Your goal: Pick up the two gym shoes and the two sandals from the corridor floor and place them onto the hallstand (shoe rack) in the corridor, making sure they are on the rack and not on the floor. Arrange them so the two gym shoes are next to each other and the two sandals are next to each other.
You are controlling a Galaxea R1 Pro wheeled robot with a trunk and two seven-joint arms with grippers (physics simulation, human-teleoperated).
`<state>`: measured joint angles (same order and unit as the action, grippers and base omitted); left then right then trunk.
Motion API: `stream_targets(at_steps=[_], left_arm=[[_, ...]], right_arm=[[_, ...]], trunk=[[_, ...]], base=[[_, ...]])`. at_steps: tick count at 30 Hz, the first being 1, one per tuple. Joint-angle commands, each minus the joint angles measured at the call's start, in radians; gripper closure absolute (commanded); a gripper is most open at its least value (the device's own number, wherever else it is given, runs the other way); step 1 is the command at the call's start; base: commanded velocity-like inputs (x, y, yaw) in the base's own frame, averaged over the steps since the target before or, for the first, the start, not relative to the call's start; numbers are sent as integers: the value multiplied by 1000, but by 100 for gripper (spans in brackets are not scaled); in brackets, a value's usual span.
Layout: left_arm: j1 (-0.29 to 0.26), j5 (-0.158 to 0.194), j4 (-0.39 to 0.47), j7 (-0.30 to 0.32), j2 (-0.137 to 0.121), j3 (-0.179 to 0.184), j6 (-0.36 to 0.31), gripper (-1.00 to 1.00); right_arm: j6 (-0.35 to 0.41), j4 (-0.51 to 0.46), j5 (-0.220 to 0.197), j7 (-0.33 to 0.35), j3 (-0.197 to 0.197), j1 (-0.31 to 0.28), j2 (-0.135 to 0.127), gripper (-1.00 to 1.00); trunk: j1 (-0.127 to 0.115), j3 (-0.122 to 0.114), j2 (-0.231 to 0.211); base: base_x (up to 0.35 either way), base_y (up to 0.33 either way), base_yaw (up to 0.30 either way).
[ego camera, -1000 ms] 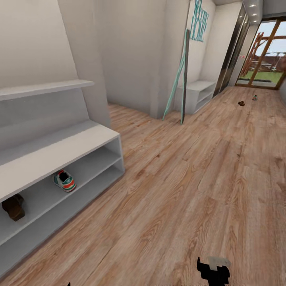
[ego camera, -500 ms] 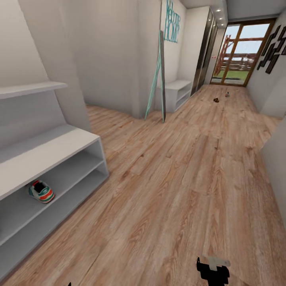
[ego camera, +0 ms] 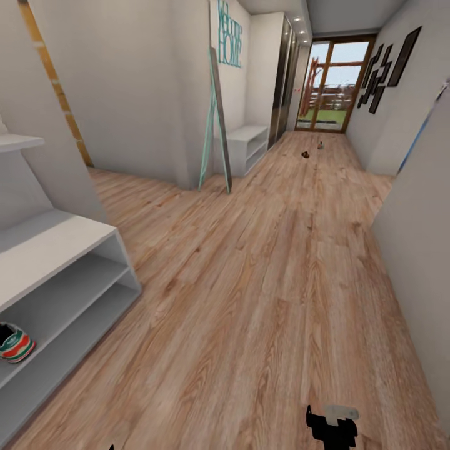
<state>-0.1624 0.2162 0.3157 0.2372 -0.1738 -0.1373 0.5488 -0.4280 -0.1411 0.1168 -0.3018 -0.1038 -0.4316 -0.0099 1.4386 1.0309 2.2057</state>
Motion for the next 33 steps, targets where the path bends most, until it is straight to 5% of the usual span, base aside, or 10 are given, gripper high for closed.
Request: stream_targets(at_steps=[1,17,33], left_arm=[[0,9,-1,9,0,-2,0,-100],[0,8,-1,8,0,-2,-1,-100],[0,8,-1,8,2,-2,-1,-100]], right_arm=[[-3,1,10,-2,-8,-1,1,-100],[-3,1,10,-2,-8,-1,1,-100],[-3,5,21,1,-5,-1,-7,-100]], trunk=[[0,1,0],[0,1,0],[0,1,0]], base=[[334,0,-300],[336,-67,-295],[339,-10,-40]])
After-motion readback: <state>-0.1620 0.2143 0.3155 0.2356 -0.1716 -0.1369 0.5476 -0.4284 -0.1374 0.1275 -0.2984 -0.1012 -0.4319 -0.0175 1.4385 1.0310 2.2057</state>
